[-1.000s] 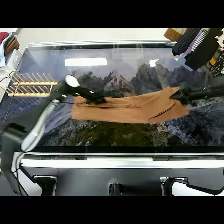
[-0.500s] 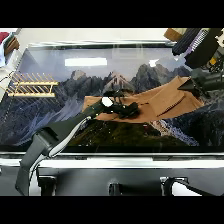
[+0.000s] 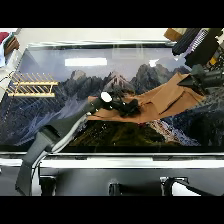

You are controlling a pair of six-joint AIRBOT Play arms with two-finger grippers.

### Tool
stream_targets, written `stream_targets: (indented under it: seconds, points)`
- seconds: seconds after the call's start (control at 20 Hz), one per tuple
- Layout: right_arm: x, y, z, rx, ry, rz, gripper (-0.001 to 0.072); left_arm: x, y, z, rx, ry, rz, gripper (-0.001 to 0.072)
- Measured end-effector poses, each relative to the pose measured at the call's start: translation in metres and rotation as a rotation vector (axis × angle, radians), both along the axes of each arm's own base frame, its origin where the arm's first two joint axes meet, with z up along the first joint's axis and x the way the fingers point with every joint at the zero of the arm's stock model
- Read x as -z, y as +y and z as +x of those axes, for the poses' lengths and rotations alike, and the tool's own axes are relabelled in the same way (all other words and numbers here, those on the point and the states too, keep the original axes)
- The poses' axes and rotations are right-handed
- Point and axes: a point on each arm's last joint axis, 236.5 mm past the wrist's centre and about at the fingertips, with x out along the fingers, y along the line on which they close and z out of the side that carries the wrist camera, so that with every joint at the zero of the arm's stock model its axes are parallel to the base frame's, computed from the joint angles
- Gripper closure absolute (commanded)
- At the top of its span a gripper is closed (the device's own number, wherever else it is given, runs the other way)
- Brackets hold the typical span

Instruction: Fold the clothes and pants, and hang the long-sleeved shirts on hangers.

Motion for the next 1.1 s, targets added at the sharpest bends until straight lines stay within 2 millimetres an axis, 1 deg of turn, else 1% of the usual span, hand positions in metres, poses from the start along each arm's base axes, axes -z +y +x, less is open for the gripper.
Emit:
stream_targets:
  seconds: [0.1,0.2,0.3,0.4,0.5,0.55,0.6,0.7,0.8,0.9,1.0,1.1]
  points:
    - [0.000,0.024,0.007,-0.044,-0.023,0.006,0.0682,-0.024,0.042,0.019,0.021,-0.045,0.043,0.0696]
    - [0.004,0.059,0.014,-0.105,-0.038,0.015,0.0682,-0.057,0.094,0.043,0.007,-0.117,0.096,0.0696]
    - [0.012,0.099,0.020,-0.167,-0.046,0.028,0.0681,-0.092,0.157,0.067,-0.035,-0.191,0.160,0.0695]
    - [0.024,0.140,0.023,-0.223,-0.044,0.042,0.0681,-0.131,0.225,0.085,-0.110,-0.262,0.226,0.0695]
    - [0.041,0.180,0.025,-0.272,-0.031,0.053,0.0681,-0.163,0.288,0.096,-0.196,-0.313,0.280,0.0695]
    - [0.050,0.198,0.026,-0.291,-0.024,0.058,0.0681,-0.178,0.317,0.099,-0.242,-0.335,0.300,0.0695]
    - [0.059,0.217,0.026,-0.311,-0.018,0.065,0.0681,-0.189,0.343,0.101,-0.285,-0.350,0.321,0.0695]
    - [0.079,0.248,0.026,-0.336,0.000,0.082,0.0681,-0.209,0.392,0.103,-0.372,-0.373,0.350,0.0695]
    - [0.095,0.272,0.026,-0.348,0.018,0.104,0.0681,-0.218,0.427,0.103,-0.436,-0.378,0.375,0.0695]
    - [0.106,0.291,0.025,-0.350,0.029,0.127,0.0681,-0.223,0.452,0.103,-0.482,-0.379,0.388,0.0695]
    - [0.110,0.305,0.026,-0.347,0.026,0.146,0.0681,-0.224,0.467,0.102,-0.504,-0.381,0.405,0.0695]
    - [0.115,0.313,0.029,-0.336,0.022,0.157,0.0680,-0.221,0.474,0.101,-0.507,-0.381,0.419,0.0695]
